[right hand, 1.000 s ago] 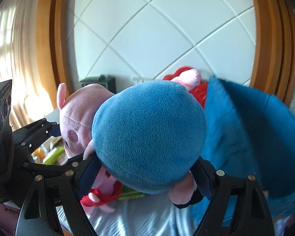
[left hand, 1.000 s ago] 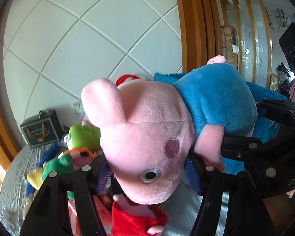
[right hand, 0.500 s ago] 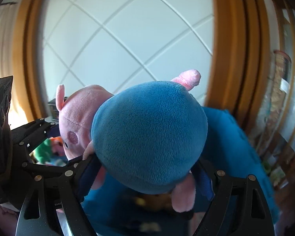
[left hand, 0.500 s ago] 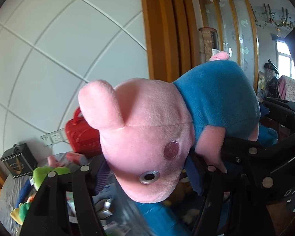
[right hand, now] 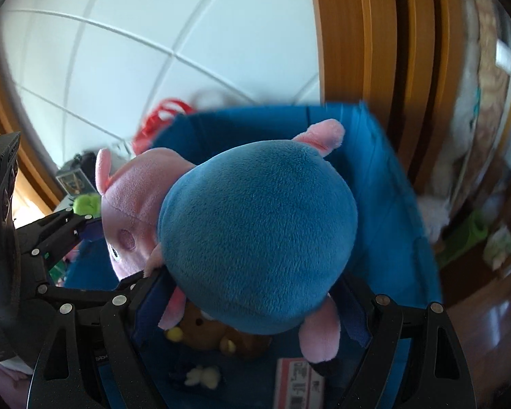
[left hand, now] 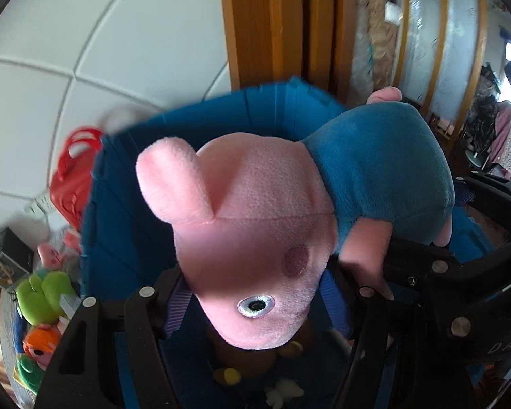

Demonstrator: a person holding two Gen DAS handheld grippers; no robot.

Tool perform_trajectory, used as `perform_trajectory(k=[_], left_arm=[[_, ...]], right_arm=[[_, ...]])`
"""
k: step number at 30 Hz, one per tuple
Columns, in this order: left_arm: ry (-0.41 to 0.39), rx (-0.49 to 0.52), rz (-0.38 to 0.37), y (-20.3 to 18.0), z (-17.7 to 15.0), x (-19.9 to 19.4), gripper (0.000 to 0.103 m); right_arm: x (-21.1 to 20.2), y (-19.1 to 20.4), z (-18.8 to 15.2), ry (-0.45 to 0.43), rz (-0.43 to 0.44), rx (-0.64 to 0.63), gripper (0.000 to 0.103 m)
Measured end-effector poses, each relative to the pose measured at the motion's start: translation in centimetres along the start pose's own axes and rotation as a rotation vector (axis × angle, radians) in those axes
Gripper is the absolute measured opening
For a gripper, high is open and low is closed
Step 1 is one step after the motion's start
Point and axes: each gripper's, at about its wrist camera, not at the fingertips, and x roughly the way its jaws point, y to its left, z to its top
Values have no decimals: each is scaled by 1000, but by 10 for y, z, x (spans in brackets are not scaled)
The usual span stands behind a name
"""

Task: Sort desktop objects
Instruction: 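Carry the pig plush with both tools over the blue crate and release, then withdraw both tools from the crate toward the pink pig in red dress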

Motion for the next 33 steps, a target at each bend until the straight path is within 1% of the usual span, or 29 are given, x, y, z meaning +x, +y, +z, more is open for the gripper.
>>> perform_trajectory(k=[2,4,5,8,9,10,11,12,13,14,16,19,21,23,24,25,27,29,33], left_arm=[[77,-14,-3,2,3,32,67],[161,-39,-7,6,2,60,67],[190,-43,-3,8,1,69,67],[252,-39,15,10,-5,93,67],[266,-38,19,10,-8,98,67],[300,-39,18,10,-12,106,67],[319,-43,17,10,-15,109,67],[326,-45,21,9,-16,111,67],[321,-31,38,6,-17,111,67],[314,-21,46,3,-16,111,67],[298,-6,39,-2,-15,108,67],[276,10,45,-6,-14,106,67],[273,0,45,-5,-16,104,67],[266,-2,61,-2,-15,104,67],[262,-1,69,0,-16,103,67],[260,-1,75,-1,-16,103,67],[263,-5,76,11,-16,110,67],[266,0,84,14,-14,117,67],[257,-4,86,17,-14,116,67]], right_arm=[[32,-11,1,67,14,18,86],[53,-19,-1,115,41,41,86],[68,-24,-3,149,66,62,86],[97,-35,-11,192,100,104,85],[105,-36,-15,227,95,111,84],[108,-36,-18,242,89,107,83],[110,-34,-19,243,61,79,83],[110,-33,-20,243,35,62,83],[111,-32,-20,244,26,58,83],[110,-33,-21,245,32,60,83],[108,-35,-22,239,43,72,83],[107,-40,-21,244,27,90,83],[107,-38,-21,253,21,101,83],[105,-38,-21,249,25,101,86],[104,-37,-21,247,29,101,93],[105,-36,-19,245,35,96,98],[111,-34,-13,245,37,90,98],[110,-31,-14,247,43,86,98],[109,-30,-13,236,48,85,102]])
